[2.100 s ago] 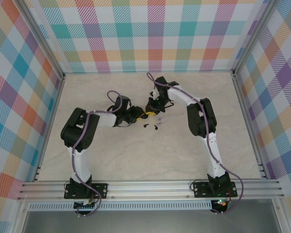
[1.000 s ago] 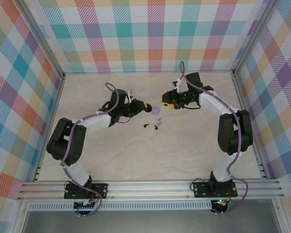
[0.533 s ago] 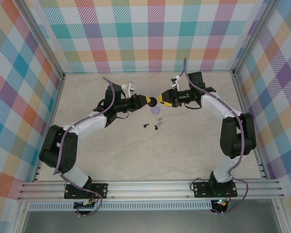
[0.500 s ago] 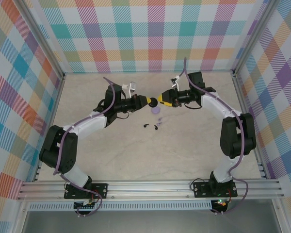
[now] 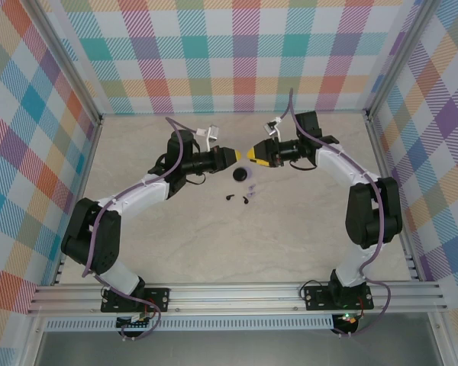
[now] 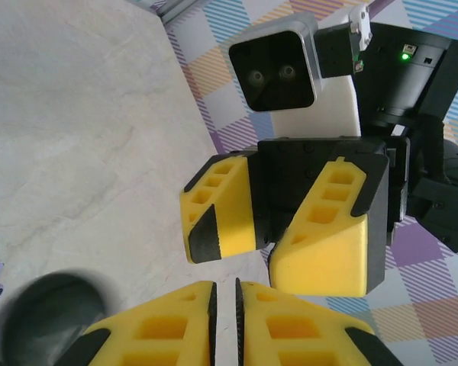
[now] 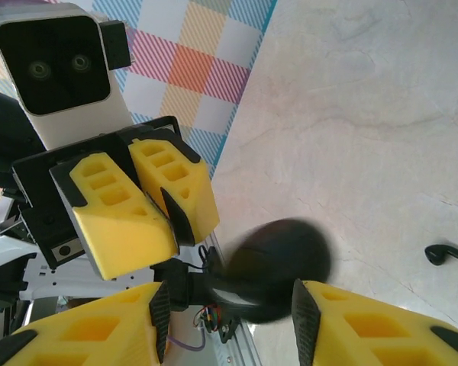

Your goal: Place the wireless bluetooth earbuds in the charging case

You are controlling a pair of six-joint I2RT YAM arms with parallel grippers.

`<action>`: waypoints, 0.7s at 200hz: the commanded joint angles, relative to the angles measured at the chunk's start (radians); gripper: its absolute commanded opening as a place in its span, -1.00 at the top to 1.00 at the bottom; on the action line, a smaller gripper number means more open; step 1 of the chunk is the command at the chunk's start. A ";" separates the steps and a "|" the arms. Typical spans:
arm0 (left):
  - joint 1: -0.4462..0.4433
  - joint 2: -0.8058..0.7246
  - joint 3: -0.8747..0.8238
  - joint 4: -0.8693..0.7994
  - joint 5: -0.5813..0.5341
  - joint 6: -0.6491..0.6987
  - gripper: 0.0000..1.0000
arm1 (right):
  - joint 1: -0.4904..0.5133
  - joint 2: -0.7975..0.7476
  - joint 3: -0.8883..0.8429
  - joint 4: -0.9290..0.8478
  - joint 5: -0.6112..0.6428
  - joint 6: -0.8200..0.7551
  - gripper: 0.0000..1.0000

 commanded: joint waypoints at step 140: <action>0.029 0.161 0.034 -0.495 -0.423 0.155 0.20 | 0.043 0.172 -0.021 -0.160 0.389 -0.023 0.24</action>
